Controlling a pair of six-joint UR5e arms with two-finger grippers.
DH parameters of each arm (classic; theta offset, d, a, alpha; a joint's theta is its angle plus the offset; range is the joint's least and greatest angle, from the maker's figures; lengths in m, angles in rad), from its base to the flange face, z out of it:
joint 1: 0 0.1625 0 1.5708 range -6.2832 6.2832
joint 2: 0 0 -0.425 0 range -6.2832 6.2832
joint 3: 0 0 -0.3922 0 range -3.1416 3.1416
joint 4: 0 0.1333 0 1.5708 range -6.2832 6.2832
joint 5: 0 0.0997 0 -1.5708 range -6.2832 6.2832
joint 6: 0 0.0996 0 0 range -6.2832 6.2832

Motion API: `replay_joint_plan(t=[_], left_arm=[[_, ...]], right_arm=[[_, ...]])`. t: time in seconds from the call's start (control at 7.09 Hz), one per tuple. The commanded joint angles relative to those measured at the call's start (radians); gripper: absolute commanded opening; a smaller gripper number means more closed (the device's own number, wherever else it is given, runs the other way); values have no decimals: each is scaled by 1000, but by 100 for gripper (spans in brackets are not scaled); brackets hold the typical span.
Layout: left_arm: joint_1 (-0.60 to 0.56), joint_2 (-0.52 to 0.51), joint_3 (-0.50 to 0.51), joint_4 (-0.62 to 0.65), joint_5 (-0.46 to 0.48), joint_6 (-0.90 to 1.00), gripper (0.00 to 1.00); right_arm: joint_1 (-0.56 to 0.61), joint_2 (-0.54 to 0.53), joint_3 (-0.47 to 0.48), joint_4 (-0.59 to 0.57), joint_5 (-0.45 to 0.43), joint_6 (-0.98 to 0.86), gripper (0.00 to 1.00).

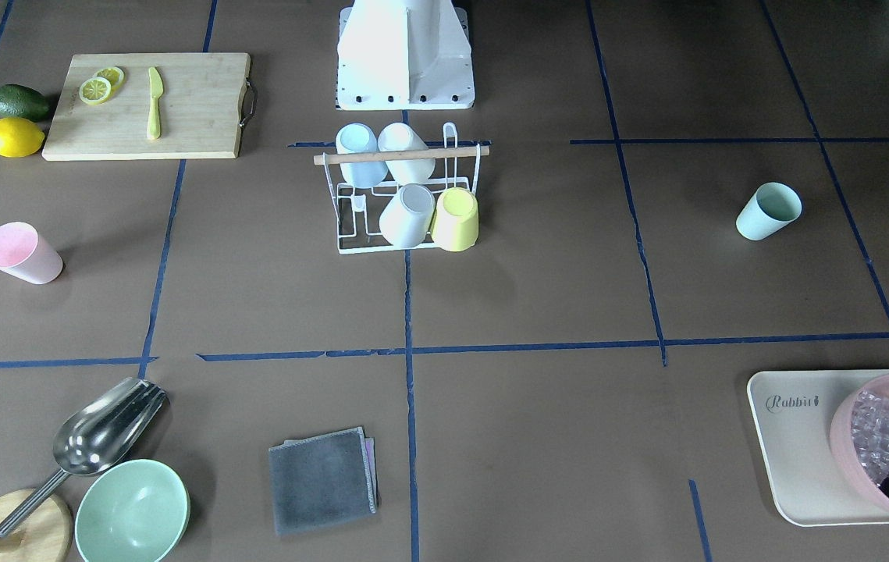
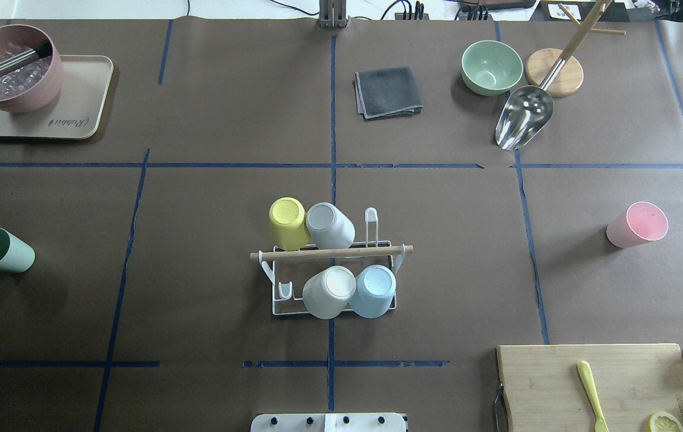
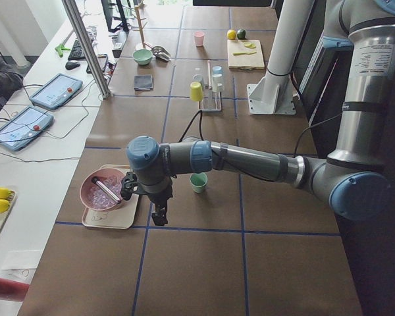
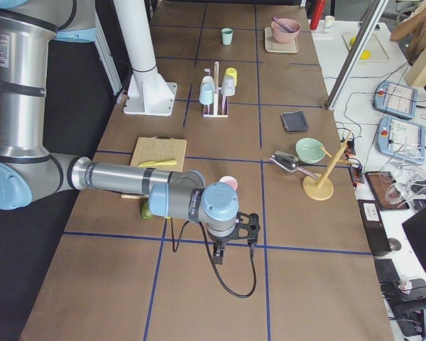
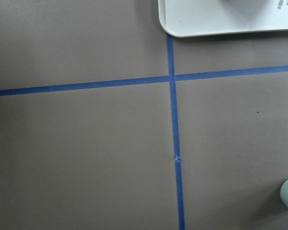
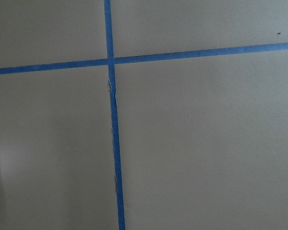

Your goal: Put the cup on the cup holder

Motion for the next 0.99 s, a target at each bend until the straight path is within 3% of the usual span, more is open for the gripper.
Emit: replay_joint_plan(t=[0.0,0.42,0.85], left_arm=[[89,-128,-9,125,7,-4,100],[341,-230,21,150,7,-13,100],[460,-287,142,145,4,-15,100]], right_arm=[[1,-3,4,-2,0,-6,100],[-53,0,10,-2,0,-7,100],[-70,-3,17,-2,-26,-86,100]])
